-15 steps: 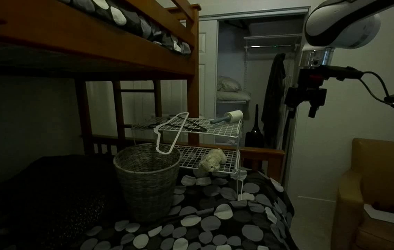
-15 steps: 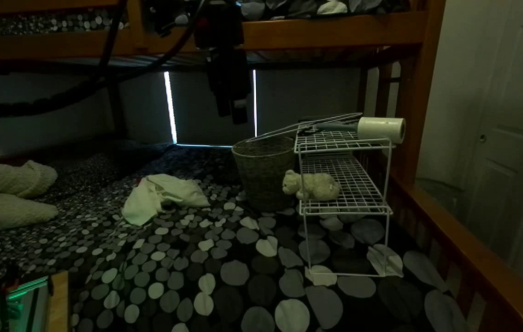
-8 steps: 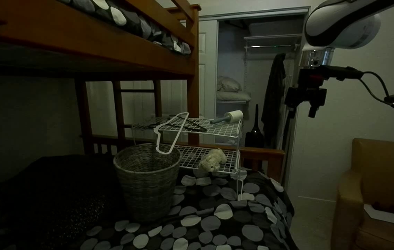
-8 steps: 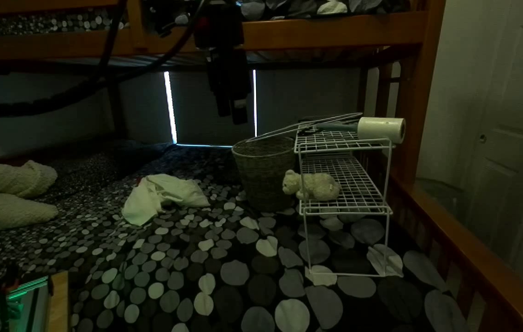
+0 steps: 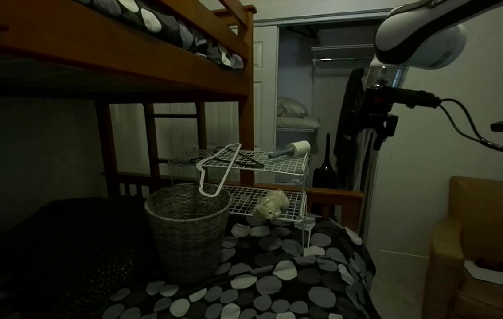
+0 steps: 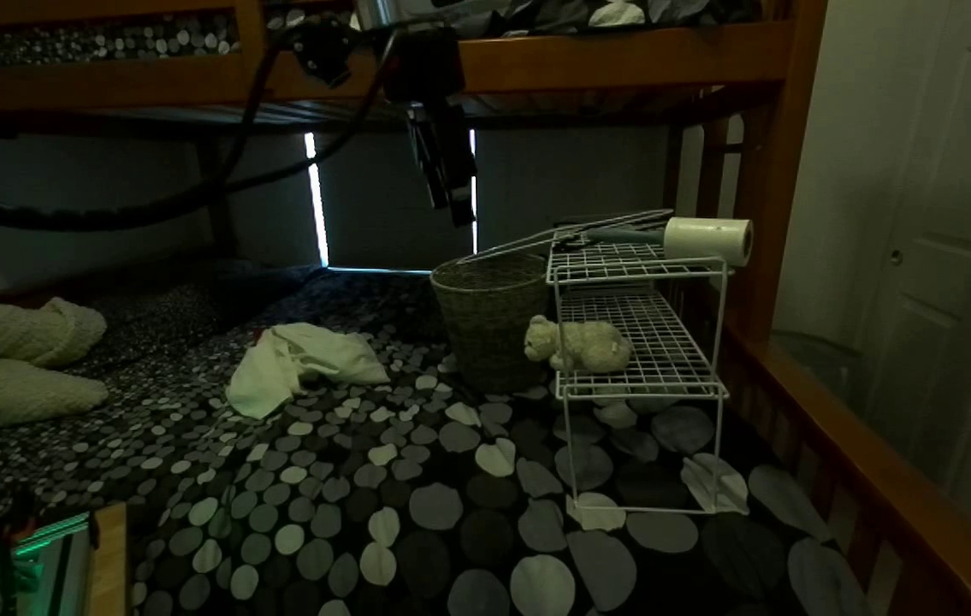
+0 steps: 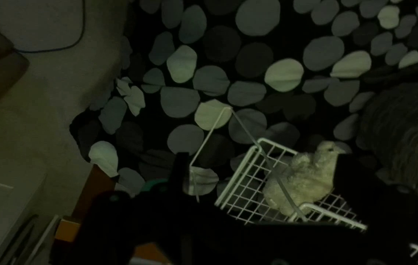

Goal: Put the toy bear in the basket.

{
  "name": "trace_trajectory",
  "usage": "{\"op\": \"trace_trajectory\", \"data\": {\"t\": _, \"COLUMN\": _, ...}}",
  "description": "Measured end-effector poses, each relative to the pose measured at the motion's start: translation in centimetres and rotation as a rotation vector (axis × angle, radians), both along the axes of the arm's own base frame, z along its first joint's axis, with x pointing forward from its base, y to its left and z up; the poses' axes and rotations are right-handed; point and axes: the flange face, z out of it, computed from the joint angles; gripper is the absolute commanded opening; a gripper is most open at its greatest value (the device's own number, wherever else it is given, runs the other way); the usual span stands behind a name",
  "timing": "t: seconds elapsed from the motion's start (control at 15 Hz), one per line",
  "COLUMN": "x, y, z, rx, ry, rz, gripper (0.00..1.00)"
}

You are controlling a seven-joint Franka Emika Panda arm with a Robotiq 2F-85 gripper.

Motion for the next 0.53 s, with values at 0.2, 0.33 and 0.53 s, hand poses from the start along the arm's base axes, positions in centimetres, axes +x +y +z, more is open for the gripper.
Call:
{"op": "trace_trajectory", "data": {"t": 0.2, "x": 3.0, "y": 3.1, "z": -1.7, "rx": 0.037, "ry": -0.063, "rz": -0.105, "gripper": 1.0}}
{"op": "trace_trajectory", "data": {"t": 0.33, "x": 4.8, "y": 5.2, "z": -3.4, "rx": 0.059, "ry": -0.075, "rz": -0.148, "gripper": 1.0}}
{"op": "trace_trajectory", "data": {"t": 0.53, "x": 6.6, "y": 8.8, "z": -5.6, "rx": 0.078, "ry": -0.07, "rz": -0.135, "gripper": 1.0}}
